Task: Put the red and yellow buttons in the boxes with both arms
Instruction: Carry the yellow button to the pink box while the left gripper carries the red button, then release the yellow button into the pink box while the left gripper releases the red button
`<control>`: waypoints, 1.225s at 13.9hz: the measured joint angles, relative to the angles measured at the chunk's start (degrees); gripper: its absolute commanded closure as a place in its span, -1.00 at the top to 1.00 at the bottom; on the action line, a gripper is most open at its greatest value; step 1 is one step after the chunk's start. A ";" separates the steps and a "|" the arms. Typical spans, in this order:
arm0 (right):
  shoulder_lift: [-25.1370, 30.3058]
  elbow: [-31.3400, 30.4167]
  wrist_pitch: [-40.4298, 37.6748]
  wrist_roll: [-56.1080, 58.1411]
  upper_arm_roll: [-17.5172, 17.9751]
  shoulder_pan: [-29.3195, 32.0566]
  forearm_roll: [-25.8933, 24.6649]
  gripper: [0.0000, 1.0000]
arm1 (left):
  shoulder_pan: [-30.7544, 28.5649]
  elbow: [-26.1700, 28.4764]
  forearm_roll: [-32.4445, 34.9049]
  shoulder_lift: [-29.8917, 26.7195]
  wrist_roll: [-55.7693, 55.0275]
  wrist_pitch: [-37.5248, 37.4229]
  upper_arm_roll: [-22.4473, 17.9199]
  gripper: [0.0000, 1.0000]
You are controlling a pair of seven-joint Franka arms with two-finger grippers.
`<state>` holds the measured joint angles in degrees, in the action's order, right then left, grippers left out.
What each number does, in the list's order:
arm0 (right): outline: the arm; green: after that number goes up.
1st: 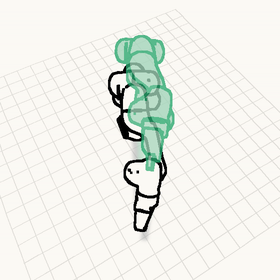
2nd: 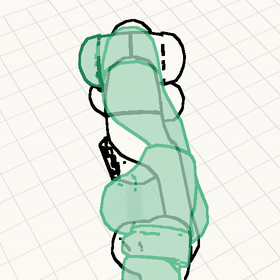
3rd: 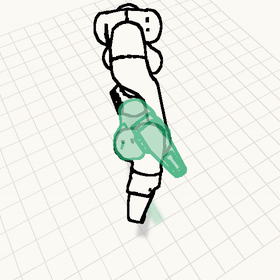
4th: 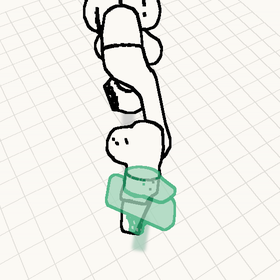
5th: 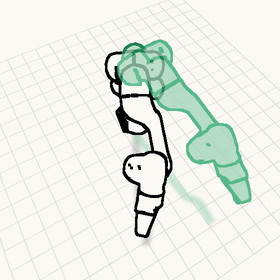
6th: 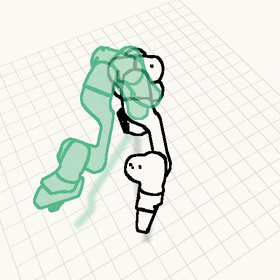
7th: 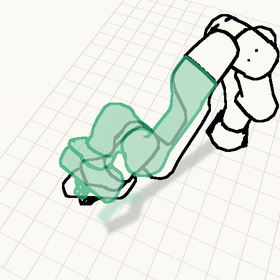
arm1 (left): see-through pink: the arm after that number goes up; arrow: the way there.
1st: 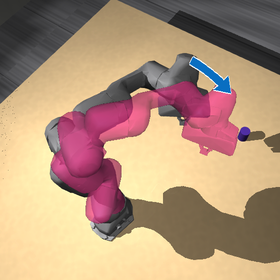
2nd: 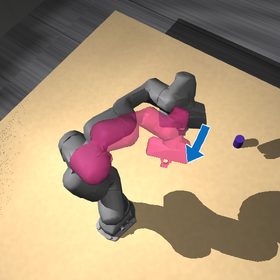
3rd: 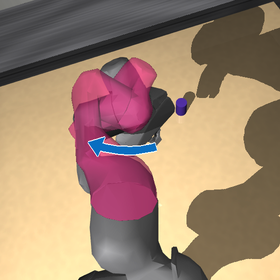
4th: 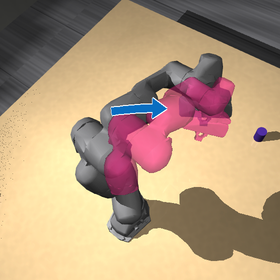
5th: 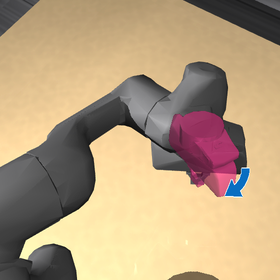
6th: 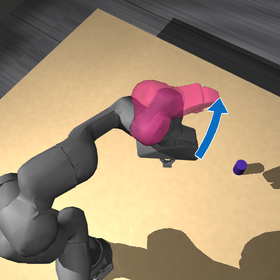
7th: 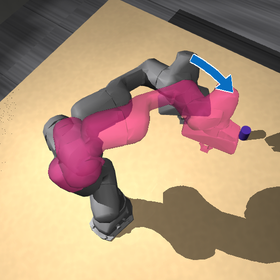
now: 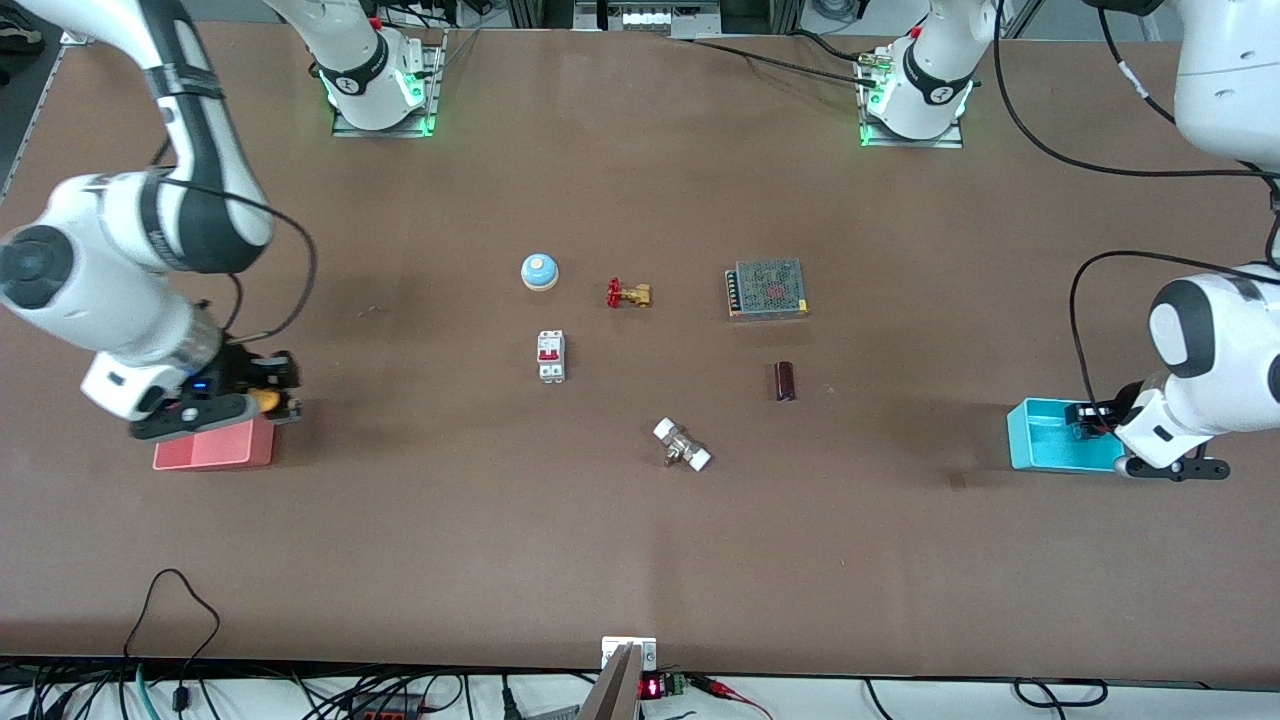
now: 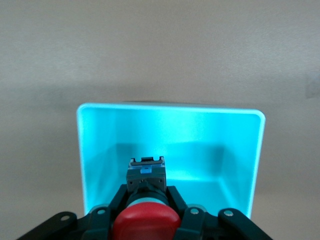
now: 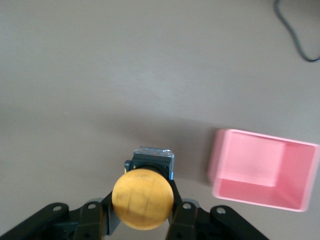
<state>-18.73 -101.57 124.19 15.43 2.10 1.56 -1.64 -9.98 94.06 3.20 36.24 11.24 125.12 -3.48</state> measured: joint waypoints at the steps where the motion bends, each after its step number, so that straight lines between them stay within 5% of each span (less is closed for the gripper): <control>1: -0.34 0.04 0.01 2.98 -0.04 1.99 0.05 -0.41 | 0.00 -0.03 0.00 0.94 0.19 1.05 0.16 -0.62; 6: -5.64 1.13 4.32 11.22 -0.10 8.31 0.70 -0.41 | 0.02 -0.07 0.00 1.81 0.84 1.69 0.83 -0.49; 7: -7.10 1.23 6.77 12.70 -0.10 9.04 0.75 -0.40 | 0.02 -0.07 -0.07 1.85 0.96 1.69 1.02 -0.21; 9: -9.88 1.33 10.41 15.25 -0.11 10.56 1.03 -0.40 | 0.03 -0.07 -0.21 2.03 1.16 1.69 1.55 0.99; 14: -14.34 1.80 14.77 21.69 -0.11 12.83 6.13 -0.38 | 0.01 -1.16 -0.29 1.95 4.08 1.58 1.75 1.00; 17: -15.44 1.92 15.07 21.69 0.02 12.82 6.32 -0.37 | 0.07 -3.95 -0.37 -1.05 5.09 -4.90 1.90 1.00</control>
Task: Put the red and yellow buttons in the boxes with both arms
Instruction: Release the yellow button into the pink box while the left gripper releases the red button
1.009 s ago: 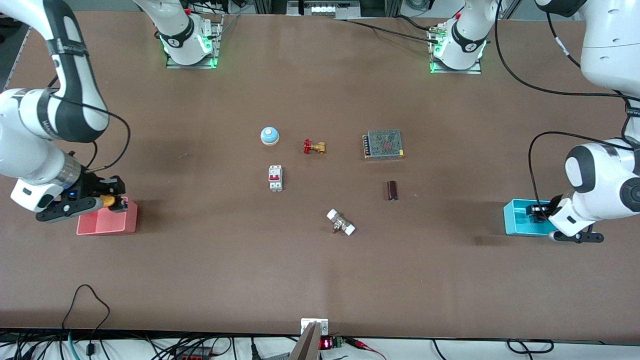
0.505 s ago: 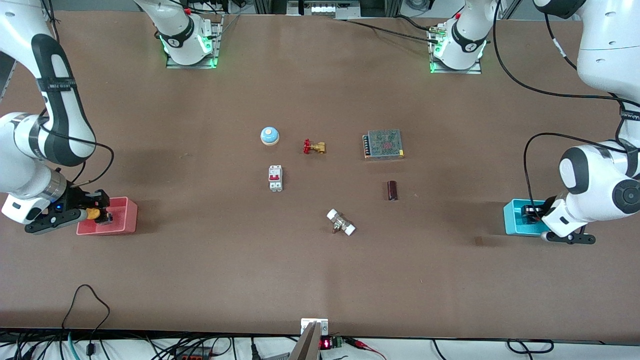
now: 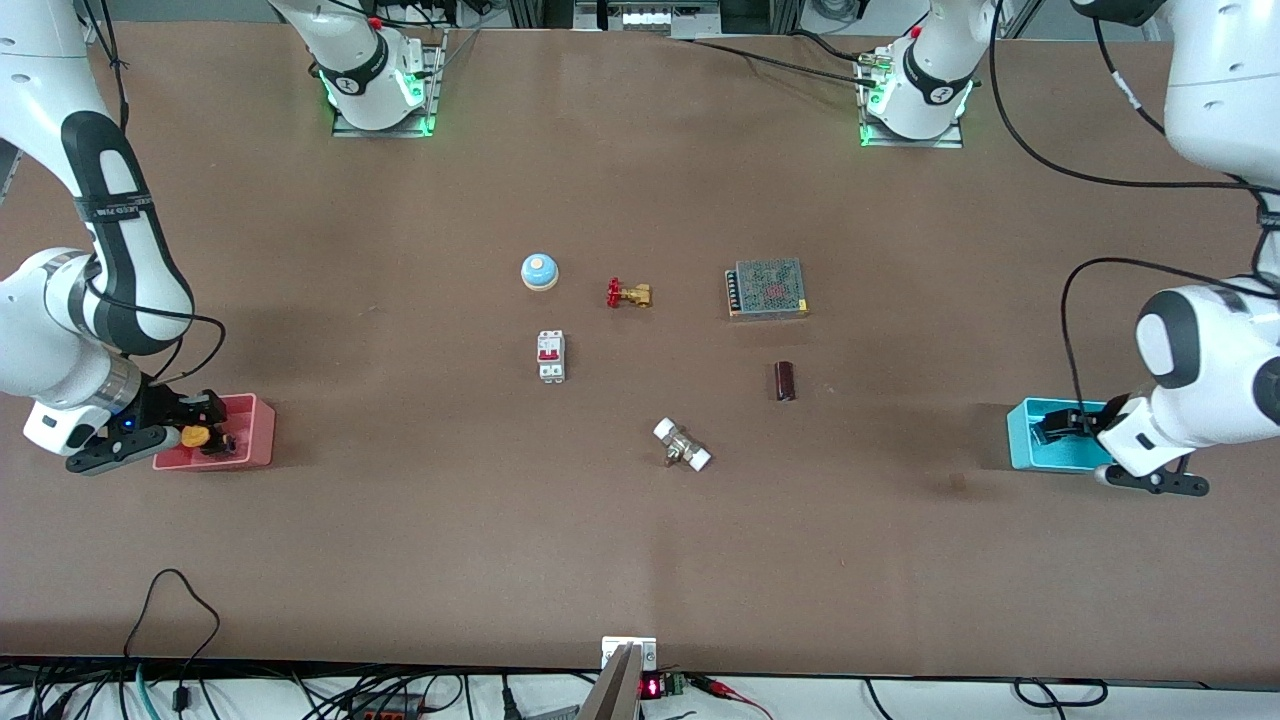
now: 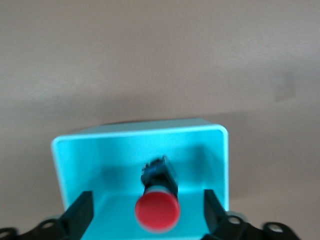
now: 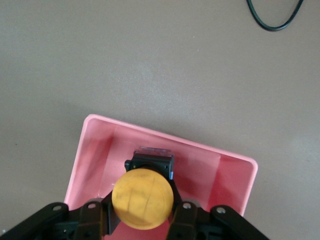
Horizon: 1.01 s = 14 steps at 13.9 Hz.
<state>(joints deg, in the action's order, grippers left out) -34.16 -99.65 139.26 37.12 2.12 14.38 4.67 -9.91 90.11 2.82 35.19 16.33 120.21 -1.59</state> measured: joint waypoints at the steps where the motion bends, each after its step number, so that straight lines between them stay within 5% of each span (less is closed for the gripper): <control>1: -0.32 0.00 0.06 0.00 0.01 0.00 0.04 -0.33 | 0.19 -1.77 -0.04 -1.77 0.03 -4.75 0.17 1.00; 8: -1.25 0.02 0.42 0.00 0.03 0.00 0.08 0.01 | 7.76 -15.22 -0.27 -11.12 -7.69 -35.73 0.86 1.00; 10: -1.25 0.05 0.49 0.00 0.03 0.00 0.08 0.25 | 9.32 -15.30 -0.27 -13.08 -10.92 -37.64 1.78 1.00; 12: -1.26 0.10 0.56 0.00 0.06 0.00 0.08 1.00 | 9.50 -15.29 -0.27 -13.51 -11.42 -37.72 2.27 1.00; 14: -1.20 0.41 0.65 0.00 0.10 -0.02 0.08 1.00 | 9.32 -15.20 -0.28 -13.50 -11.42 -37.47 2.26 1.00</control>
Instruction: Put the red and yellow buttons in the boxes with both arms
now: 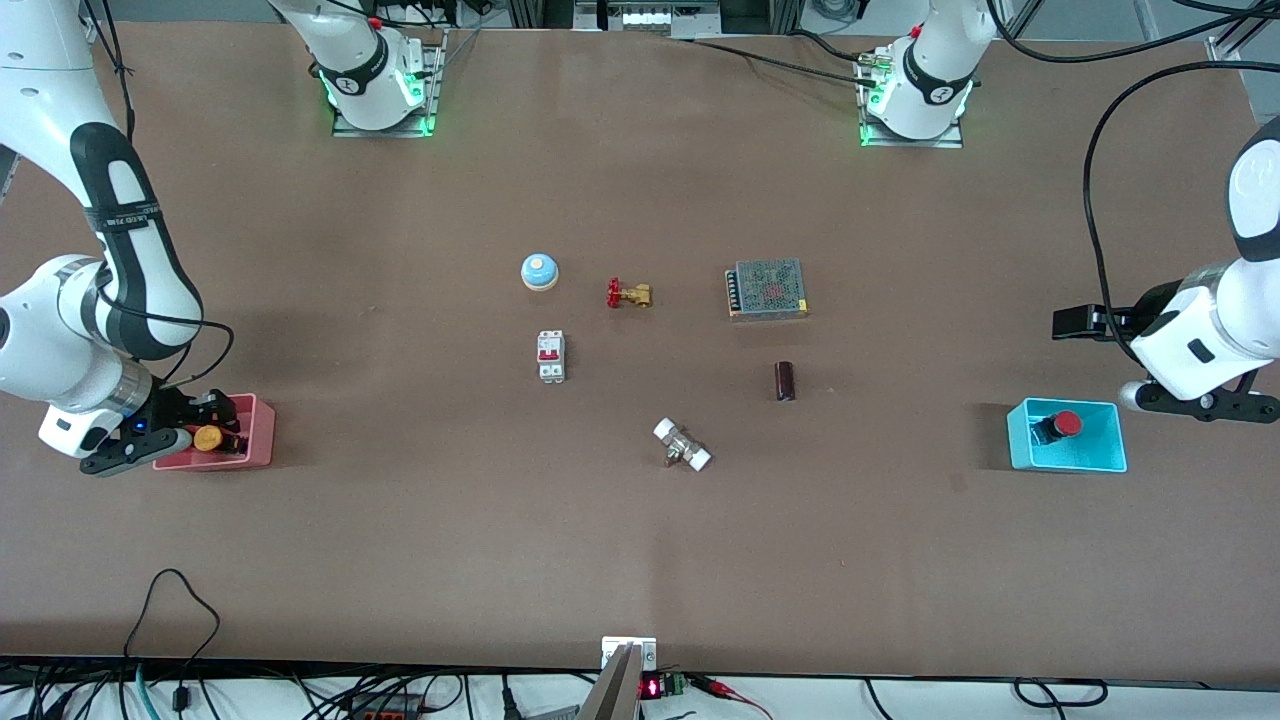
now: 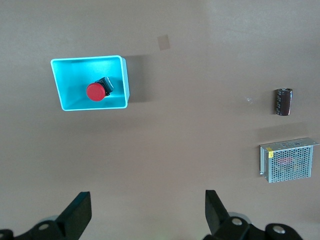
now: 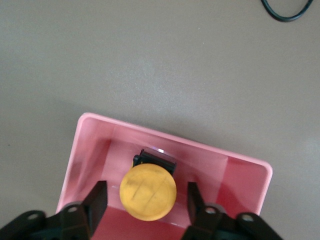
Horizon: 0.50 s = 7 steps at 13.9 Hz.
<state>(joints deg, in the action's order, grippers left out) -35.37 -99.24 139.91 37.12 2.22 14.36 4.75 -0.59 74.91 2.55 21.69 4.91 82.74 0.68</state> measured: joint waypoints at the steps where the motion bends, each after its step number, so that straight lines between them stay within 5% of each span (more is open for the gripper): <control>1: 0.27 0.33 -0.23 0.00 0.04 -0.09 0.00 1.00 | -0.11 0.23 -0.01 -0.17 0.00 1.45 -0.01 1.00; 3: 2.24 1.18 -4.31 0.00 0.28 -0.49 0.00 1.00 | 0.20 4.42 -0.01 -3.29 0.07 9.60 -0.33 1.00; 7: 12.63 2.42 -19.76 -5.91 0.94 -4.49 0.23 1.00 | 3.21 22.62 -0.04 -17.63 0.07 23.21 -1.97 1.00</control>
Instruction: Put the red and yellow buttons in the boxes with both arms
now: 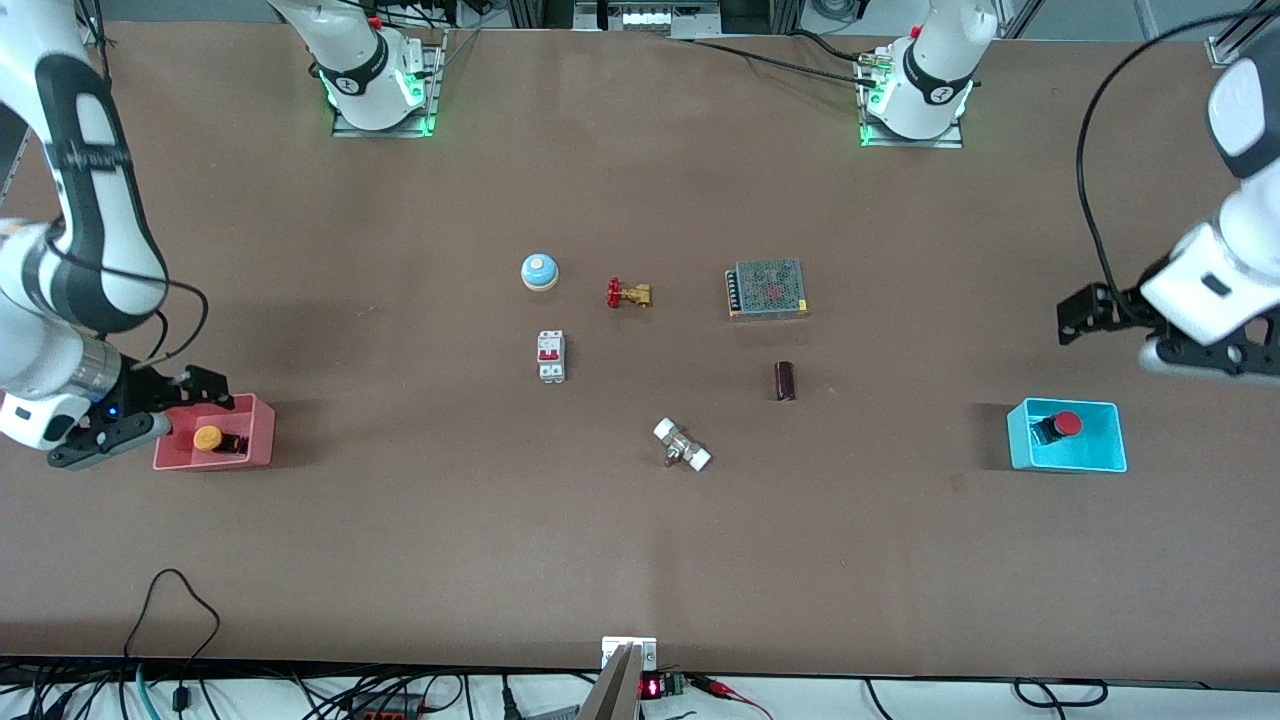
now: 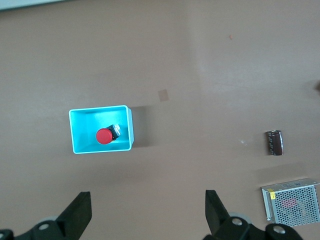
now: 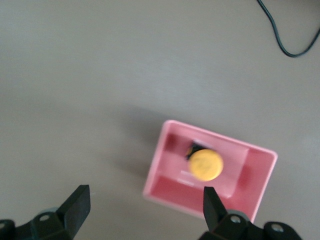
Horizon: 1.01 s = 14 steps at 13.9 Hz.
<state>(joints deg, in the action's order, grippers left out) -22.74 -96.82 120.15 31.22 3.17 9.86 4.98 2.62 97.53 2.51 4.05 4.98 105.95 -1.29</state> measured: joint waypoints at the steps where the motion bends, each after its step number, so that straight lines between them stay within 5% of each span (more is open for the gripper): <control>1: 2.99 0.05 -3.66 -3.30 0.02 -2.01 0.00 1.00 | 0.04 2.47 0.00 -1.99 0.00 1.11 -0.25 1.00; 3: 8.58 0.06 -9.53 -9.63 -1.21 -7.09 -0.04 1.00 | 0.01 4.48 -0.01 -3.17 0.02 2.97 -0.66 1.00; 7: 16.61 0.68 -16.29 -13.06 -9.76 -18.29 -2.22 1.00 | 0.28 4.87 -0.02 -2.83 0.02 3.88 -0.62 1.00; 14: 20.09 3.64 -24.43 -15.78 -10.79 -21.07 -7.08 1.00 | 0.38 4.87 -0.03 -2.83 0.02 3.88 -0.62 1.00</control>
<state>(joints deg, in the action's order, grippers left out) -2.64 -93.18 95.71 15.44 -7.62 -11.21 -2.10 2.99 102.41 2.48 1.22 5.00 109.83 -1.91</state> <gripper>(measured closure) 0.000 0.000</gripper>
